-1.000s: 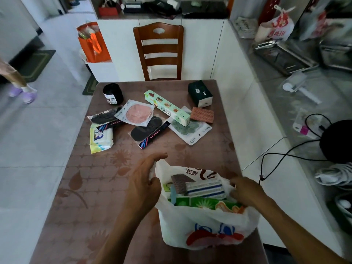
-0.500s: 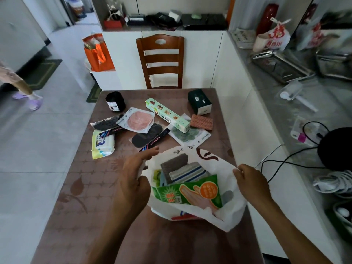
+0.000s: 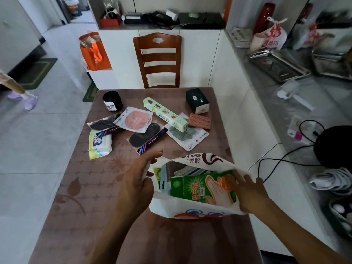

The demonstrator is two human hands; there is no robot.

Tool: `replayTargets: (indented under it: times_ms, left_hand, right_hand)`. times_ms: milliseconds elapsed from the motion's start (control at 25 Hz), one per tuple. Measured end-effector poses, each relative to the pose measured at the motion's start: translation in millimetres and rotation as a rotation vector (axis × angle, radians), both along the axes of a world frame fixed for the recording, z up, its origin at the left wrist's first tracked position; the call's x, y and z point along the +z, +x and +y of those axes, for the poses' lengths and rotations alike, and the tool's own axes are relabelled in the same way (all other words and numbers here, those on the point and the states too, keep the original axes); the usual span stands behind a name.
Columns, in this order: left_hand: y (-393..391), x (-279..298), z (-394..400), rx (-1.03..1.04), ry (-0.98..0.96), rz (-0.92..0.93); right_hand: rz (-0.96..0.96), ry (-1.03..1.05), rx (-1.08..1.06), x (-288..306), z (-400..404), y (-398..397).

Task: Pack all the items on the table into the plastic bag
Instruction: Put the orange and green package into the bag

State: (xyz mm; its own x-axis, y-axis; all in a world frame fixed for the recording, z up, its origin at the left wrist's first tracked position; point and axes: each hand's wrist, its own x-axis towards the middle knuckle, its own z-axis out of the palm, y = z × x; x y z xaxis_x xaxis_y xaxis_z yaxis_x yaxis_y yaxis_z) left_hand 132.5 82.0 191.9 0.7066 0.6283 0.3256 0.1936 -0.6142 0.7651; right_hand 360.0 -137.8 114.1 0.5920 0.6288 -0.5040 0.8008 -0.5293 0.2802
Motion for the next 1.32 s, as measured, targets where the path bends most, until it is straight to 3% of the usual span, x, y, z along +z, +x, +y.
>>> replayTargets:
  times_ms: [80, 200, 280, 360, 440, 480, 560, 640, 720, 880, 1000, 1080, 1240, 1320]
  left_hand:
    - [3.1, 1.5, 0.0, 0.009, -0.031, -0.019]
    - [8.7, 4.8, 2.9, 0.037, -0.066, -0.023]
    - [9.1, 0.2, 6.5, 0.108, -0.146, -0.006]
    - [10.3, -4.9, 9.2, 0.249, -0.331, 0.028]
    - [12.5, -5.6, 3.5, 0.306, -0.379, 0.065]
    - [14.5, -2.3, -0.8, 0.302, -0.376, 0.076]
    - [18.3, 5.5, -8.3, 0.276, -0.349, 0.093]
    - [20.4, 5.1, -8.3, 0.278, -0.331, 0.097]
    - [17.5, 2.6, -3.7, 0.312, -0.278, 0.129]
    - [10.0, 4.6, -3.3, 0.279, -0.148, 0.253]
    - [10.2, 0.0, -6.4, 0.248, -0.141, 0.214]
    - [12.6, -4.4, -7.1, 0.231, -0.165, 0.187]
    - [15.5, -5.2, -7.9, 0.204, -0.177, 0.147]
    - [15.3, -2.8, -5.6, 0.208, -0.168, 0.120]
  right_hand:
    - [-0.052, 0.075, -0.078, 0.2, -4.5, 7.7]
    - [-0.030, 0.319, -0.384, -1.1, -11.6, 22.0]
    - [0.242, 0.671, -0.641, 6.2, -14.2, 24.7]
    - [0.638, 1.174, -0.915, 23.9, -11.2, 23.6]
    - [0.946, 1.520, -0.992, 54.5, -3.2, 15.7]
    - [0.947, 1.525, -0.902, 64.0, 3.4, 11.4]
    - [0.821, 1.293, -0.644, 63.4, 19.1, -2.3]
    - [0.774, 0.855, -0.366, 39.8, 32.1, -17.7]
    - [0.549, 0.431, -0.116, 15.0, 38.7, -30.4]
    - [0.168, -0.028, -0.052, -6.7, 31.1, -32.1]
    - [-0.018, -0.017, -0.113, -9.1, 22.2, -20.2]
    - [-0.044, 0.073, -0.168, -9.1, 18.0, -12.1]
    - [0.077, 0.153, -0.177, 17.4, 15.7, -0.8]
    - [0.264, 0.470, -0.369, 41.2, 12.8, 13.4]
